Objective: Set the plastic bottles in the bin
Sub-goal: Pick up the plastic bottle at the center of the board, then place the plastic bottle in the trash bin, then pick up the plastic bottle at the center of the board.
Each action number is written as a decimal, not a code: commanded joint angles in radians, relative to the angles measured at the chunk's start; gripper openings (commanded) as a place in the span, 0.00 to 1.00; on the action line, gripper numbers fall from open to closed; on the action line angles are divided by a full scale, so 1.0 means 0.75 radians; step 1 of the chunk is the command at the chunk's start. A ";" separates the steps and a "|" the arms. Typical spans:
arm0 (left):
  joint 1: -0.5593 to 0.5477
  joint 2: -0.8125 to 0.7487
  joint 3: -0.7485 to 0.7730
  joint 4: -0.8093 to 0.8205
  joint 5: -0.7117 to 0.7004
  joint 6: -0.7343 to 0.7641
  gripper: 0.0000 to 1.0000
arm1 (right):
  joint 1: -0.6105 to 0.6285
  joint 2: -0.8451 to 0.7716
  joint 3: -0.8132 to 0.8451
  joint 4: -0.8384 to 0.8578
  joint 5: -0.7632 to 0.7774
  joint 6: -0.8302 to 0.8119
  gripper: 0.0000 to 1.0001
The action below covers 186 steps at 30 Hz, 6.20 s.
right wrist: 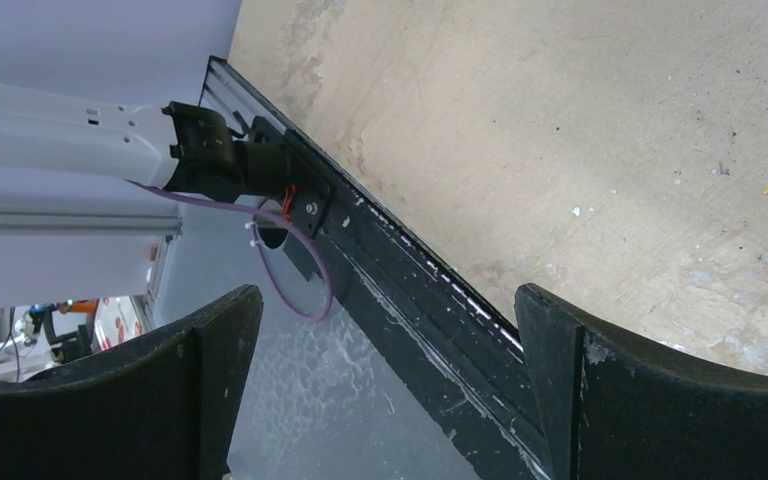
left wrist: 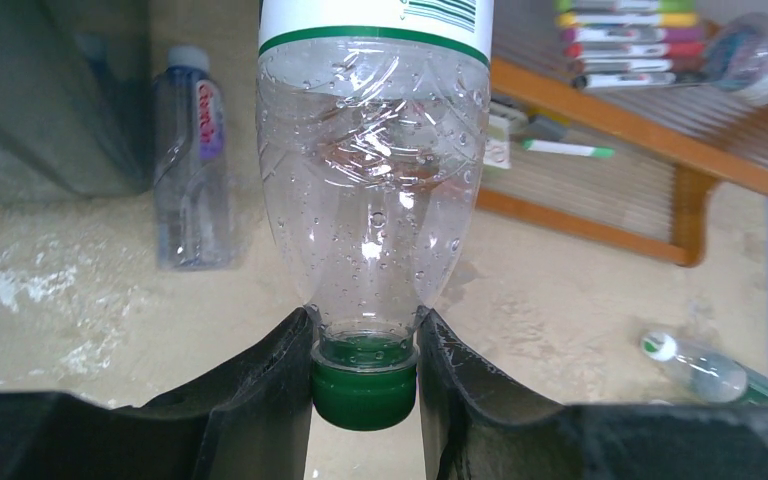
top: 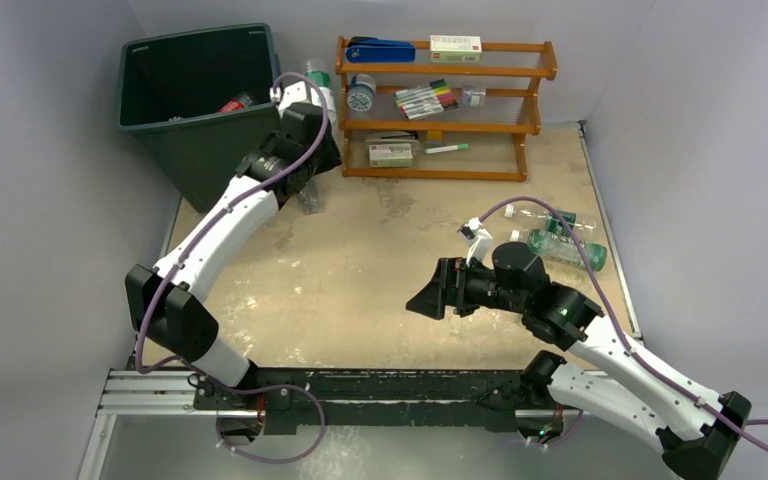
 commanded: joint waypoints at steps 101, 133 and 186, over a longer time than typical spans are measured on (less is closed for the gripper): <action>0.001 -0.205 -0.353 -0.082 -0.240 -0.056 0.85 | 0.007 -0.018 -0.077 0.123 -0.042 0.055 1.00; 0.036 0.400 -0.347 0.407 -0.395 0.156 0.85 | 0.008 -0.114 -0.047 -0.064 0.000 0.025 1.00; 0.098 0.612 -0.173 0.461 -0.355 0.268 0.56 | 0.007 0.096 -0.090 0.063 -0.071 -0.065 1.00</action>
